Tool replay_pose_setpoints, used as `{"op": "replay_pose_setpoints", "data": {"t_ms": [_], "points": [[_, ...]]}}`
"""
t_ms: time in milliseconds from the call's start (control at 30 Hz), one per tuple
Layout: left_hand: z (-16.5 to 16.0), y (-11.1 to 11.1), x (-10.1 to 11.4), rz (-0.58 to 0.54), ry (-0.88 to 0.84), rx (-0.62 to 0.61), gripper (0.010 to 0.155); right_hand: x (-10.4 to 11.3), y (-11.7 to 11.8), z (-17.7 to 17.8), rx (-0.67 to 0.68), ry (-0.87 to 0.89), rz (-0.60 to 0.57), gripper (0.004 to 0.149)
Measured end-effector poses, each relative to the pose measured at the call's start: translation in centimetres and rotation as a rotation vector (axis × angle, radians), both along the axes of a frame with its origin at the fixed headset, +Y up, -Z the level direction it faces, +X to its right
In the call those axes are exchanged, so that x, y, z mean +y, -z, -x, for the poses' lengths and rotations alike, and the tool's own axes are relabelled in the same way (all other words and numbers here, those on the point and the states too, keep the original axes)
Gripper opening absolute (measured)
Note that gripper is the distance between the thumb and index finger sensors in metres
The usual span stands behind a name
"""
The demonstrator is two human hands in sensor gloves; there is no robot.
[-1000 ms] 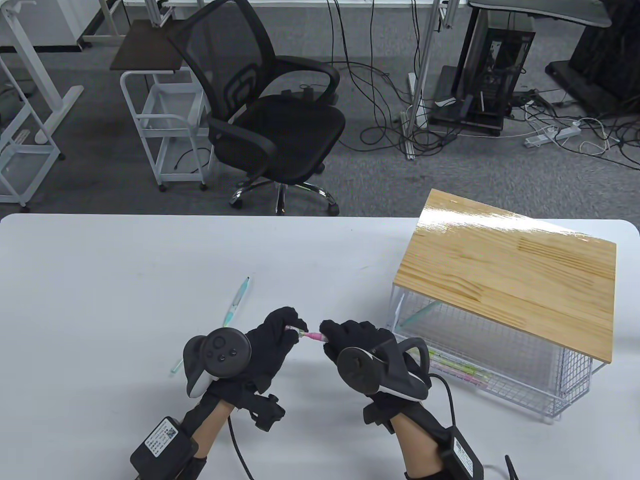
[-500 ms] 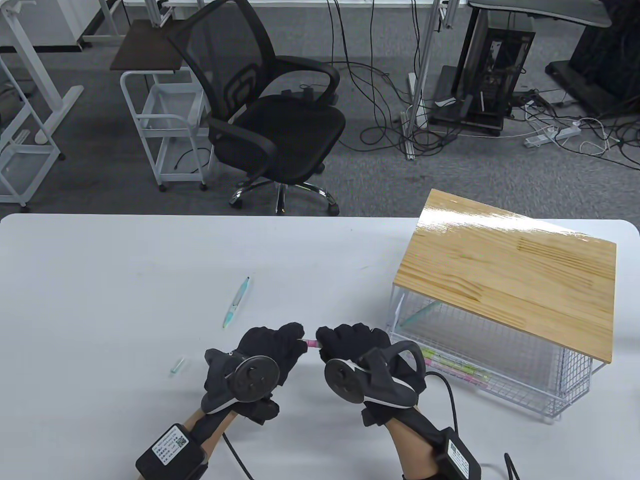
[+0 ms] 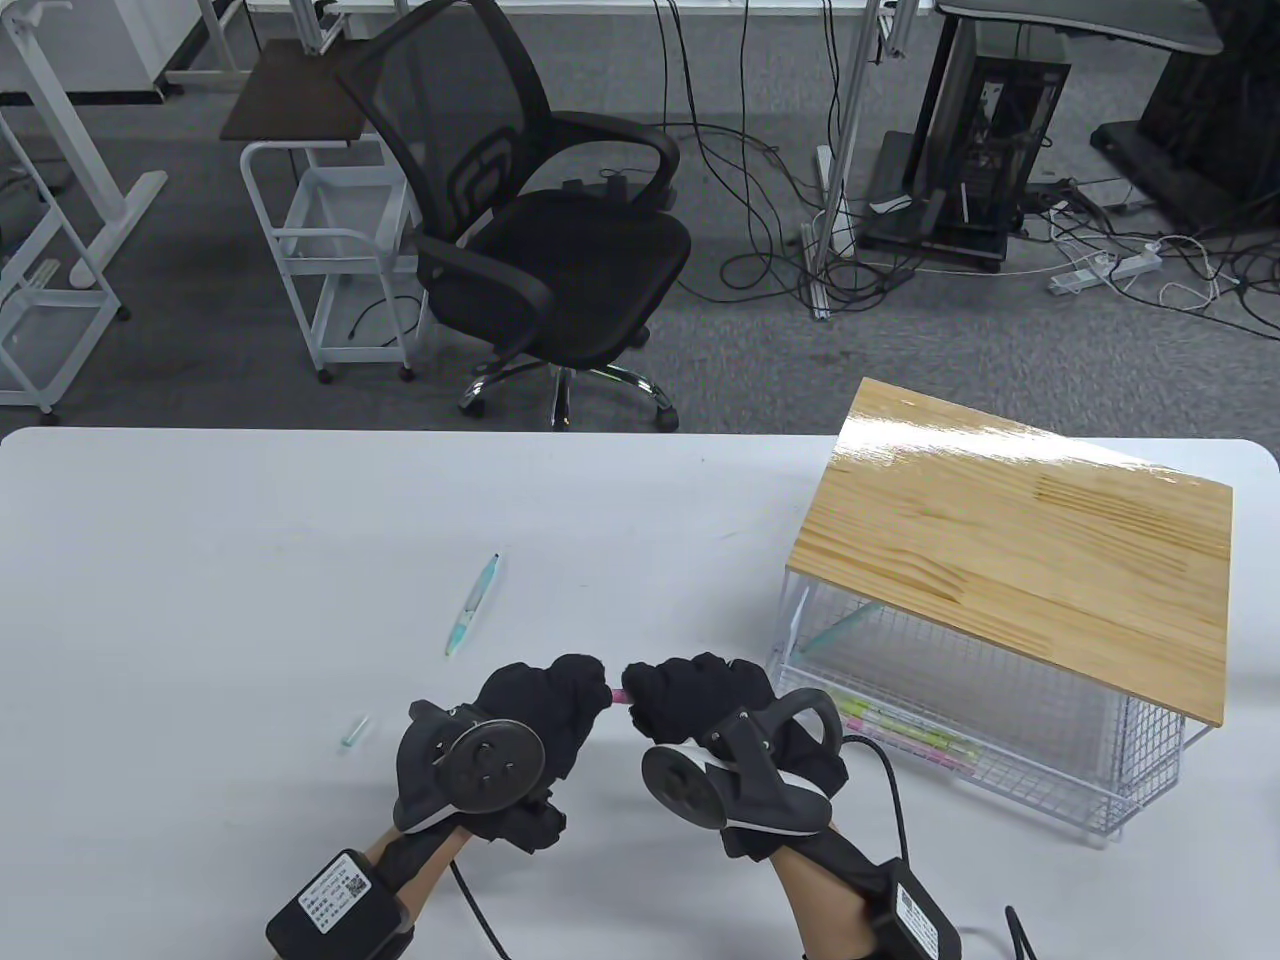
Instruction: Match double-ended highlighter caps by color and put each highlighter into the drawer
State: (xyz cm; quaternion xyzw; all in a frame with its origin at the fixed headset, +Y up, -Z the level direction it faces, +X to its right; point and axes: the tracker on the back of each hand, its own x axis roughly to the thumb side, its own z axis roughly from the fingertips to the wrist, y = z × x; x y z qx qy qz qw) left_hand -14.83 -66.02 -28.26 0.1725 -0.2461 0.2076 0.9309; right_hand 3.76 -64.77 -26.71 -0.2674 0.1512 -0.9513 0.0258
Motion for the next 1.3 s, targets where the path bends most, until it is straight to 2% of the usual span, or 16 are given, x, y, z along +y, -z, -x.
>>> {"op": "replay_pose_setpoints", "data": {"t_ms": [200,300,400,500,633,733,1033,1167,1300], "points": [[-0.4,0.4,0.6,0.041,0.002,0.008,0.049,1.0,0.4,-1.3,-0.073,0.020,0.041,0.047],[0.2,0.4,0.7,0.058,0.039,0.050,0.057,2.4,0.5,-4.0,-0.258,-0.012,0.014,0.049],[1.3,0.8,0.5,0.081,0.004,0.076,0.059,3.0,0.9,-7.5,-0.424,0.023,-0.011,0.049],[2.4,1.5,0.6,0.113,-0.047,0.105,0.060,2.8,1.6,-11.1,-0.569,0.073,0.071,0.049],[3.4,2.2,0.4,0.136,-0.087,0.136,0.059,1.6,2.6,-14.2,-0.681,0.110,0.186,0.049],[4.1,2.6,0.3,0.148,-0.092,0.164,0.059,0.2,3.4,-15.8,-0.701,0.109,0.264,0.049],[5.6,3.4,-0.1,0.183,-0.124,0.215,0.059,-3.6,5.1,-17.6,-0.787,0.053,0.420,0.054],[5.8,3.6,-0.4,0.193,-0.124,0.224,0.059,-4.4,5.3,-18.3,-0.786,0.092,0.468,0.058],[5.9,3.8,-0.5,0.200,-0.116,0.232,0.059,-4.6,5.4,-18.3,-0.784,0.095,0.465,0.065]]}}
